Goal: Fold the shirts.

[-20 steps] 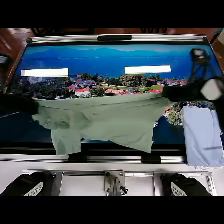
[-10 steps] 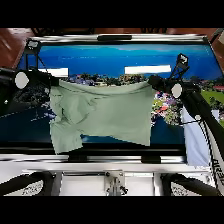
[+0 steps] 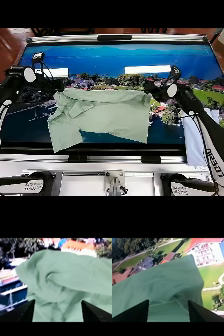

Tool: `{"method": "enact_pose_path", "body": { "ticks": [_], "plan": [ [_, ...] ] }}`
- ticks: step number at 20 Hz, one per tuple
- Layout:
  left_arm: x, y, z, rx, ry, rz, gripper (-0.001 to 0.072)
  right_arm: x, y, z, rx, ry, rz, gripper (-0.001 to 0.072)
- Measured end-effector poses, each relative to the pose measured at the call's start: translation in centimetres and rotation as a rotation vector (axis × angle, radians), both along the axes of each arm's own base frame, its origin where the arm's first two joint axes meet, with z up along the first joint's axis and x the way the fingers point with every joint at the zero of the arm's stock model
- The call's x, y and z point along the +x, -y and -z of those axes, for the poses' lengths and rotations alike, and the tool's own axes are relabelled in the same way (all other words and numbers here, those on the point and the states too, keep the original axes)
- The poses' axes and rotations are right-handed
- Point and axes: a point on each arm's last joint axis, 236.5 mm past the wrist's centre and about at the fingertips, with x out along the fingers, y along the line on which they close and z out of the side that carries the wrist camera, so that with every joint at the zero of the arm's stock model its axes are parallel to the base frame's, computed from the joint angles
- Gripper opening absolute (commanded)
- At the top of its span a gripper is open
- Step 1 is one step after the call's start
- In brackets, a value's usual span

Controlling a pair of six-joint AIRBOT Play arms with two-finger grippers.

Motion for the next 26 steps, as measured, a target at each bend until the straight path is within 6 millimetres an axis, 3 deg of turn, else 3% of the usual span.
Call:
{"method": "enact_pose_path", "body": {
  "ticks": [3, 5, 8, 11, 14, 18, 20, 22, 23, 26],
  "plan": [
    [-3.2, -4.8, -0.5, 0.146, -0.161, 0.058, 0.0653, -1.9, 3.7, -2.2, -0.096, -0.039, -0.055, 0.059],
    [-5.9, -7.6, -0.3, 0.112, -0.263, -0.013, 0.0654, -4.9, 7.7, -2.1, -0.177, -0.15, -0.077, 0.059],
    [-9.8, -8.2, 1.9, -0.083, -0.403, -0.092, 0.0655, -10.4, 11.2, -0.9, -0.166, -0.341, -0.138, 0.059],
    [-13.7, -7.7, 5.2, -0.217, -0.536, -0.117, 0.0655, -14.1, 11.4, 0.2, -0.058, -0.442, -0.187, 0.059],
    [-16.5, -6.6, 8.6, -0.294, -0.612, -0.128, 0.0655, -15.7, 10.5, 1.3, 0.016, -0.478, -0.214, 0.059],
    [-17.6, -4.9, 11.5, -0.371, -0.608, -0.139, 0.0654, -16.7, 9.5, 2.1, 0.055, -0.499, -0.239, 0.059],
    [-17.5, -4.3, 12.4, -0.403, -0.584, -0.15, 0.06, -16.8, 9.3, 2.2, 0.063, -0.5, -0.244, 0.059],
    [-17.3, -3.4, 12.9, -0.442, -0.568, -0.159, 0.0599, -16.8, 9.1, 2.2, 0.072, -0.497, -0.243, 0.059],
    [-17.4, -2.9, 13.1, -0.459, -0.567, -0.162, 0.0563, -16.8, 8.9, 2.2, 0.08, -0.495, -0.242, 0.059],
    [-17.5, -1.9, 13.9, -0.481, -0.557, -0.17, 0.0165, -16.7, 8.4, 2.1, 0.104, -0.492, -0.236, 0.0591]
  ]
}}
